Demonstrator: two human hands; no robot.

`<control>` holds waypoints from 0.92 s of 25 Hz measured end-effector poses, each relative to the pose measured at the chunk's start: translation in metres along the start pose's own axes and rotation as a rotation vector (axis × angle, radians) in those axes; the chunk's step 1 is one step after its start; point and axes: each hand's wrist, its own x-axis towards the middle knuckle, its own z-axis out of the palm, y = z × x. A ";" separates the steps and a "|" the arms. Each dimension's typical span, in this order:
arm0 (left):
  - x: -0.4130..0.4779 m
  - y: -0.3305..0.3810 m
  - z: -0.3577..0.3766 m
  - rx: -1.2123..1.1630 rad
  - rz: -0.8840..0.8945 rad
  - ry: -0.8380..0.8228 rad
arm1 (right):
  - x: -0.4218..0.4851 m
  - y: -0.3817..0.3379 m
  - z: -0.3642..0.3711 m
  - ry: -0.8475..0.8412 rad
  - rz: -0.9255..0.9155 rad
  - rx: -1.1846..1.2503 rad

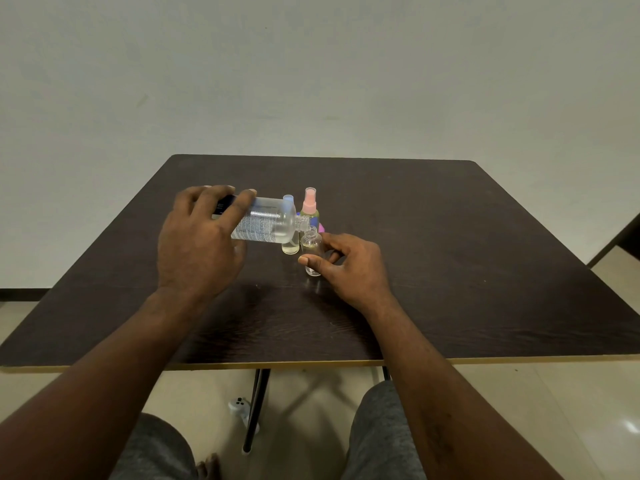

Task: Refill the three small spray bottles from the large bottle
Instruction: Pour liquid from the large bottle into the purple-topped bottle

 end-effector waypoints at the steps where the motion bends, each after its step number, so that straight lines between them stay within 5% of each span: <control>1: 0.000 0.000 0.000 0.001 0.000 0.000 | 0.000 0.000 0.000 0.002 -0.003 0.000; 23: 0.001 0.001 -0.002 0.009 0.010 -0.001 | 0.000 -0.001 0.001 -0.005 0.016 0.006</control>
